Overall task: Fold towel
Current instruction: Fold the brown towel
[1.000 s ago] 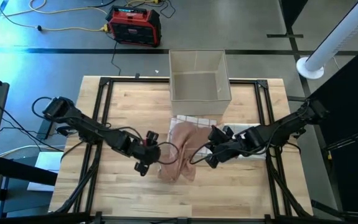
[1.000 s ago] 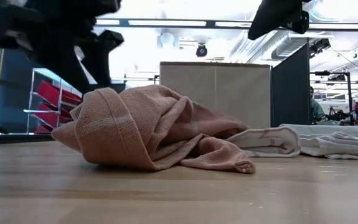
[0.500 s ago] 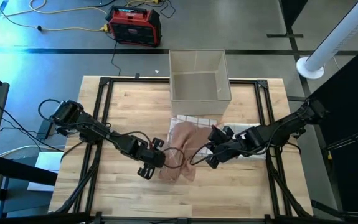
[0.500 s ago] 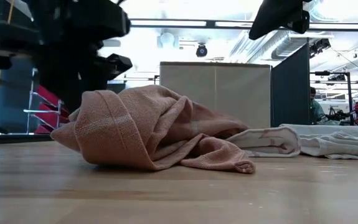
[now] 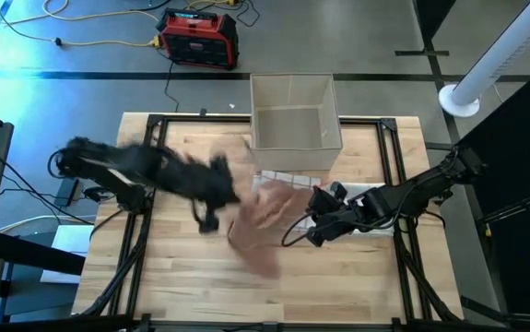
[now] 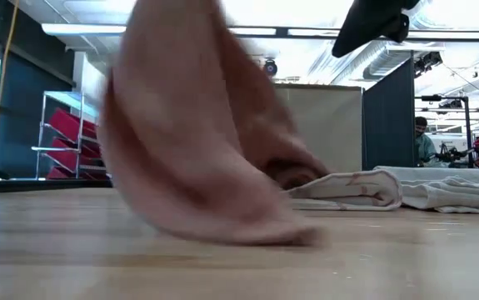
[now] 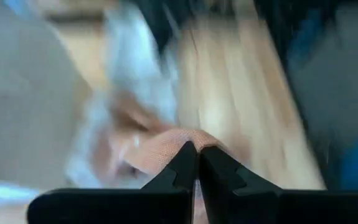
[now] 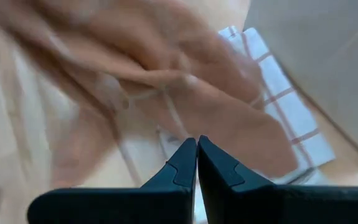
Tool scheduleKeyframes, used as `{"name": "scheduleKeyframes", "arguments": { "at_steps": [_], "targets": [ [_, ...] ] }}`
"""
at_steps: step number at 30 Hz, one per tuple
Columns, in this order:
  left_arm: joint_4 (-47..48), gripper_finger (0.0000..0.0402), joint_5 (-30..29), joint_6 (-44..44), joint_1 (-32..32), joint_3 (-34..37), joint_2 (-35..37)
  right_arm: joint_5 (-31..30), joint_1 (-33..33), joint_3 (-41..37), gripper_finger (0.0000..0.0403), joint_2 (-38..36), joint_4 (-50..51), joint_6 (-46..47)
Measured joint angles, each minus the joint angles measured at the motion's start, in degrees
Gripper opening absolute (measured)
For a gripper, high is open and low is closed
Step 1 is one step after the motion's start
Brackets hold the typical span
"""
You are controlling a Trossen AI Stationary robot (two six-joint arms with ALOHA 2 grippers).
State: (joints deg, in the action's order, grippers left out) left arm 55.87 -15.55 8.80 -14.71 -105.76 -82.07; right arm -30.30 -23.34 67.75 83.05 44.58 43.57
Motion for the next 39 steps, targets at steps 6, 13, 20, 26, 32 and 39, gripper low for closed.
{"name": "scheduleKeyframes", "arguments": {
  "at_steps": [6,13,20,26,32,39],
  "targets": [
    [1.05,0.0001,-9.35,-0.76,5.11,-18.65,0.11,-1.16,1.75,0.0,0.0,0.0,0.0,-2.67],
    [17.47,0.0,-11.73,5.04,9.12,-20.48,-0.4,-0.05,3.17,0.0,0.0,0.0,-1.85,-2.67],
    [25.07,0.0,-17.52,10.16,10.76,-9.66,-1.26,5.79,3.2,0.0,0.0,0.0,-16.12,-5.21],
    [15.32,0.0,-14.25,7.12,11.35,-0.77,-1.26,5.88,5.83,0.02,0.001,0.96,-32.75,-10.11],
    [6.33,0.0,-15.01,6.05,11.46,1.18,-1.26,4.4,7.61,0.02,0.0079,5.76,-41.68,-15.13],
    [0.77,0.0,-13.67,5.48,11.7,1.18,-1.22,-6.26,7.39,0.04,0.0178,20.71,-64.45,-28.46]
  ]
}}
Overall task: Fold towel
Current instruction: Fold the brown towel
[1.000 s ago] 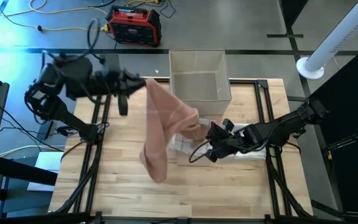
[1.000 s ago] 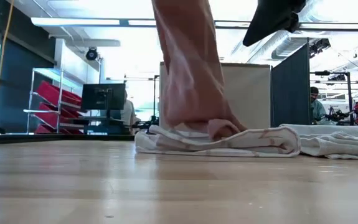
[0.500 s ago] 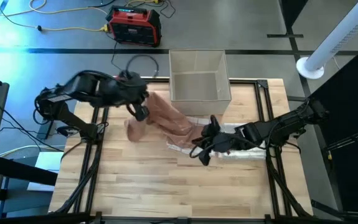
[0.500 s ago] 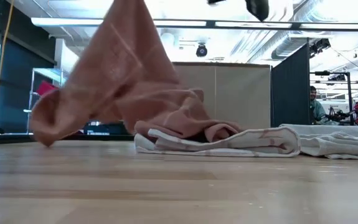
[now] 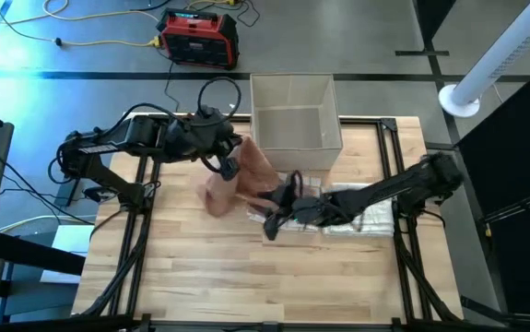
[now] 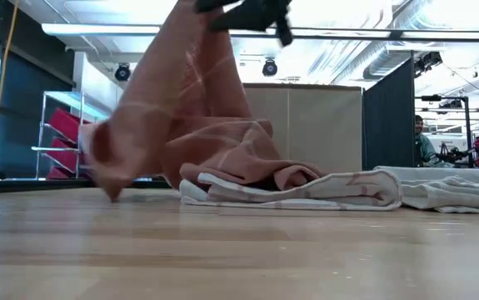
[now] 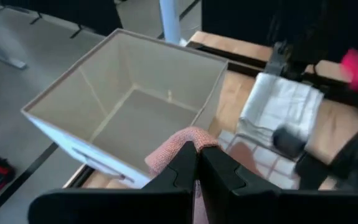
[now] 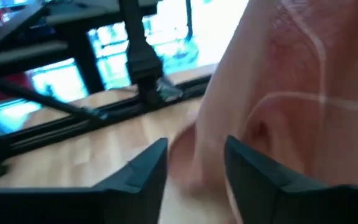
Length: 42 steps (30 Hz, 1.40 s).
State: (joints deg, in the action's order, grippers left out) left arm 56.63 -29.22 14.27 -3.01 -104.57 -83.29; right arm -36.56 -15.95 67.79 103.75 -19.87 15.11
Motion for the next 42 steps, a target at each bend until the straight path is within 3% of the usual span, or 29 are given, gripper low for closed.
{"name": "scheduleKeyframes", "arguments": {
  "at_steps": [3,6,15,18,27,42],
  "targets": [
    [0.31,0.0,2.28,-0.41,0.0,0.0,0.01,-2.31,1.63,0.0,0.0213,5.34,-4.16,3.5],
    [0.43,0.0,4.18,-0.43,-0.02,0.0,0.47,-0.8,3.36,0.0,0.024,7.89,-4.75,10.32],
    [0.36,0.0,4.5,-2.17,-0.07,-4.52,0.83,13.51,7.07,0.0,0.027,14.57,-7.61,19.34],
    [0.41,0.0,3.24,-2.56,-0.07,-6.36,0.83,17.63,6.48,0.0,0.0266,15.63,-8.69,21.7],
    [-0.03,0.0,2.03,-3.43,-0.04,-8.03,0.87,15.64,4.01,0.0,0.0221,15.59,-10.52,20.97],
    [2.34,0.0,0.09,-3.44,-0.04,-8.04,2.7,25.08,2.53,0.0,0.0173,15.59,-2.41,24.94]
  ]
}}
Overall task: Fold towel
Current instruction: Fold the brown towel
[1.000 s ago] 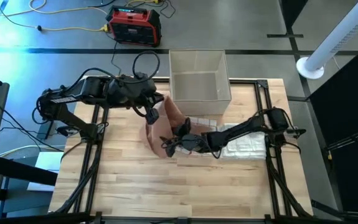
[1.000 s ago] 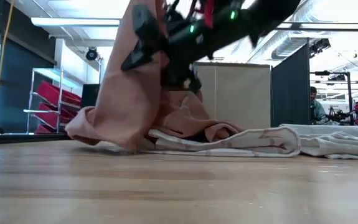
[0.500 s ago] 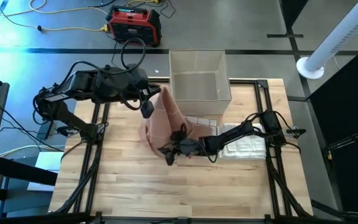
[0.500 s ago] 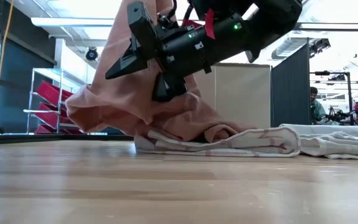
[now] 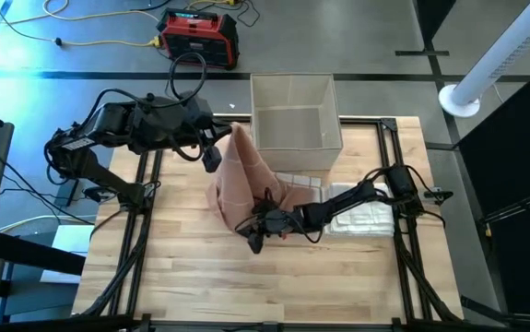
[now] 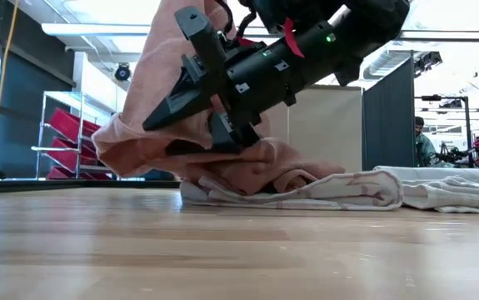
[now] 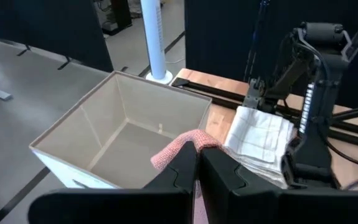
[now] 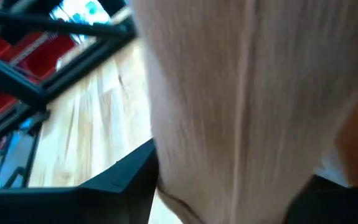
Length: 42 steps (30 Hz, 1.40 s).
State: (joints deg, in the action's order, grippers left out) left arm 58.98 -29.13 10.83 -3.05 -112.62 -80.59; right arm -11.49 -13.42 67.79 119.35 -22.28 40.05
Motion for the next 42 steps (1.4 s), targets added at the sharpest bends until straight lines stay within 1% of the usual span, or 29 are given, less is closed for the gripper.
{"name": "scheduleKeyframes", "arguments": {
  "at_steps": [2,3,4,7,8,11,14,16,19,21,24,26,28,30,33,35,38,42],
  "targets": [
    [0.52,0.0,-0.17,0.0,0.02,0.0,0.03,0.0,-0.17,0.0,0.015,0.0,-0.06,0.02],
    [0.96,0.0,-0.2,0.0,0.02,0.0,0.03,0.0,-0.2,0.0,0.0133,0.0,-0.04,0.02],
    [1.48,0.0,-0.18,-0.01,0.02,0.0,0.0,0.0,-0.25,0.0,0.0111,0.0,0.16,0.03],
    [3.49,0.0,-0.18,0.0,0.02,0.0,-0.01,0.02,-0.57,0.0,0.0028,-0.87,1.04,0.4],
    [4.73,0.0,-0.24,0.02,0.02,0.0,0.01,0.02,-0.88,0.0,0.0015,-1.67,1.21,0.08],
    [9.37,0.0001,-1.5,1.16,0.01,0.0,0.05,0.54,-2.06,0.0,0.0008,-5.78,4.62,0.22],
    [14.91,0.0001,-3.26,2.98,-0.61,0.0,0.82,0.61,-3.84,0.0,0.0002,-11.46,13.47,0.14],
    [18.47,0.0001,-4.95,4.36,-1.38,0.0,1.84,1.89,-5.14,0.0,0.0001,-15.79,20.35,1.18],
    [22.53,0.0001,-5.72,6.87,-2.81,0.0,3.71,4.16,-6.87,0.0,0.0,-23.41,29.87,5.36],
    [23.94,0.0001,-4.6,8.78,-4.22,0.0,5.25,4.91,-7.77,0.25,0.0,-29.09,33.64,10.07],
    [24.18,0.0001,-1.65,10.96,-7.36,0.0,8.44,3.53,-9.45,5.29,0.0,-35.6,38.93,12.33],
    [23.53,0.0001,-0.94,12.21,-10.05,0.0,10.68,-0.13,-10.91,11.56,0.0,-37.94,44.1,10.05],
    [21.43,0.0001,-1.54,12.94,-12.84,0.0,12.84,-5.54,-12.47,20.06,0.0,-38.41,50.07,5.28],
    [17.12,0.0001,-3.36,12.67,-15.52,0.0,14.77,-11.76,-13.76,29.35,0.0,-37.95,55.74,-1.2],
    [8.28,0.0001,-8.33,8.3,-18.88,0.0,16.84,-21.57,-15.15,42.94,0.0,-36.61,61.03,-13.13],
    [0.5,0.0001,-12.25,3.55,-20.0,0.0,17.34,-25.98,-15.34,50.73,0.0,-35.68,63.19,-20.82],
    [-12.59,0.0001,-16.61,-6.35,-20.15,0.0,17.12,-29.15,-14.9,59.7,0.0,-35.3,65.52,-30.52],
    [-29.83,0.0001,-18.12,-20.93,-20.13,0.0,15.57,-30.7,-12.81,67.39,0.0,-35.49,67.98,-38.66]
  ]
}}
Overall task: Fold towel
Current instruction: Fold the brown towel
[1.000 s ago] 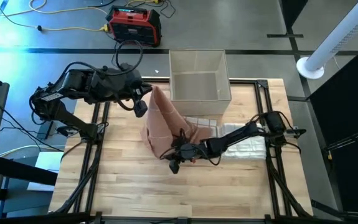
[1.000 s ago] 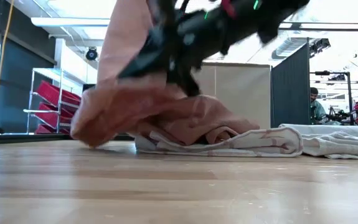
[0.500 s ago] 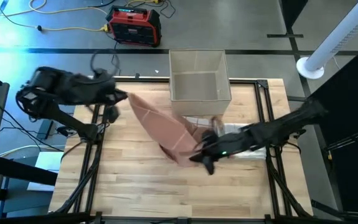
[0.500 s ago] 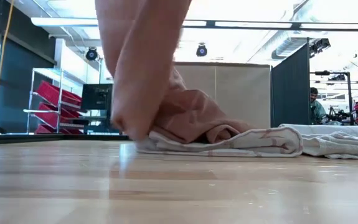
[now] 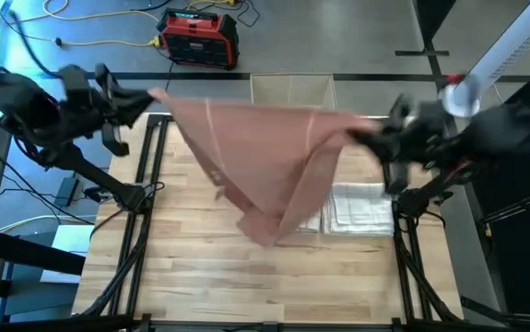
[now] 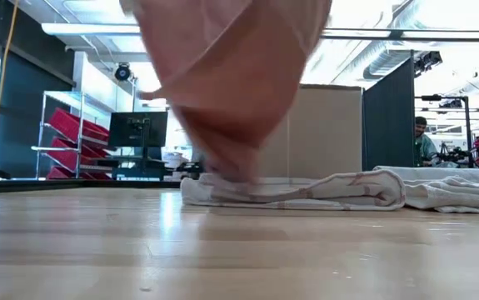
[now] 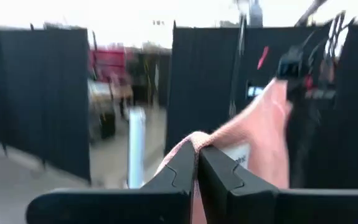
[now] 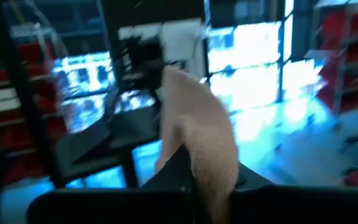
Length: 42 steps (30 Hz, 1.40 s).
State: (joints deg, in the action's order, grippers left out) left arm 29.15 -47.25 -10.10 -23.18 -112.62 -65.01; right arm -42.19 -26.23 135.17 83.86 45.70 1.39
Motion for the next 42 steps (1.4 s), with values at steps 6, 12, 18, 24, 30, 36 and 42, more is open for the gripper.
{"name": "scheduleKeyframes", "arguments": {
  "at_steps": [6,12,18,24,30,36,42],
  "targets": [
    [-15.27,0.0001,-3.92,-18.45,1.9,0.02,-2.56,2.16,5.18,-2.35,0.0,-3.02,-2.47,-5.54],
    [-11.59,0.0001,-5.73,-15.85,1.81,0.02,-2.25,11.21,6.25,-0.55,0.0,-3.29,-0.41,-2.46],
    [-2.32,0.0,6.93,-3.92,-3.39,0.02,-1.23,24.31,2.35,-0.61,0.0,-1.89,2.17,8.14],
    [-4.12,0.0,35.12,5.44,-10.43,0.02,-1.95,34.02,-6.5,-0.7,0.0,3.2,-5.56,11.57],
    [-11.13,0.0,39.4,5.13,-18.03,0.04,-5.82,37.84,-16.15,-0.61,0.0,7.17,-19.12,3.31],
    [-16.91,0.0,35.7,0.86,-21.81,0.07,-8.61,26.24,-24.04,-0.61,0.0,7.99,-22.83,-7.45],
    [-15.28,0.0,22.71,-7.01,-24.1,0.05,-7.68,2.82,-28.73,-0.57,0.0,7.78,-23.61,-16.76]
  ]
}}
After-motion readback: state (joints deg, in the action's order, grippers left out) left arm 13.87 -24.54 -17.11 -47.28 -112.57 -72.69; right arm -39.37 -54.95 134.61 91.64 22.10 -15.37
